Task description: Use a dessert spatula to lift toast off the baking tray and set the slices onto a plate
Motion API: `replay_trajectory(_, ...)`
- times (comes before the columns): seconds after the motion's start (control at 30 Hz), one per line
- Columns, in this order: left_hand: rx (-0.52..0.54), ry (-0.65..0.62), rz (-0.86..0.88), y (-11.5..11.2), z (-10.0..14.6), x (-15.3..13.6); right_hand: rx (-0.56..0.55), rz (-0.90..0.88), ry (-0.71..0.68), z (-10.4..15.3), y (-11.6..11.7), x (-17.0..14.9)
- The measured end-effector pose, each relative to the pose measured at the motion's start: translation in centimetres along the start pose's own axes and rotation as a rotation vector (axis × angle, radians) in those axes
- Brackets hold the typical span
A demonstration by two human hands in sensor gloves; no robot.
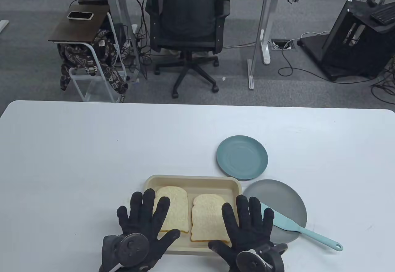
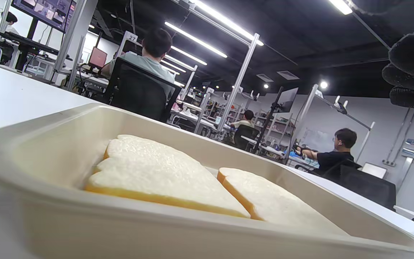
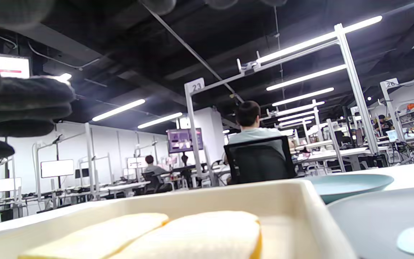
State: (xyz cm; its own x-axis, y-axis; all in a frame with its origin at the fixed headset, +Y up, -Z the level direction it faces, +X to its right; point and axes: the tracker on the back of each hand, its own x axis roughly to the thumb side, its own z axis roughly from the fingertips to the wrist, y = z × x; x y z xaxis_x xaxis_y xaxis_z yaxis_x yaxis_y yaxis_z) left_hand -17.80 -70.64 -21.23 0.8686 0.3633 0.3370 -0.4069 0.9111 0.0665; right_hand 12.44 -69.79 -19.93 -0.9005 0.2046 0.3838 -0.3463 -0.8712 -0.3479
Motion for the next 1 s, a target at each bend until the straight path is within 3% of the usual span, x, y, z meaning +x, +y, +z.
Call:
replay_trajectory(0.33, 0.04, 0.043, 0.011, 0.4, 0.0, -0.9, -0.034, 0.013, 0.033, -0.2, -1.2, -0.8)
replay_trajectory(0.5, 0.043, 0.154, 0.029, 1.2, 0.0, -2.9, -0.107, 0.137, 0.044, -0.3, -4.5, -2.8)
replay_trajectory(0.6, 0.001, 0.236, 0.002, 1.4, -0.2, -3.8, -0.059, 0.301, 0.042, -1.2, -6.1, -4.4)
replay_trajectory(0.73, -0.111, 0.343, -0.002, 0.6, -0.6, -5.2, 0.196, 0.586, 0.085, -2.6, -7.0, -7.4)
replay_trajectory(0.77, -0.147, 0.375, -0.005, 0.3, -0.7, -5.6, 0.309, 0.634, 0.124, -2.8, -6.7, -8.6)
replay_trajectory(0.9, -0.205, 0.445, 0.011, -0.7, -0.9, -6.3, 0.641, 0.72, 0.195, -2.1, -3.4, -12.6)
replay_trajectory(1.0, -0.198, 0.468, 0.011, -1.7, -1.0, -6.7, 0.773, 0.72, 0.231, -0.9, -1.7, -14.9)
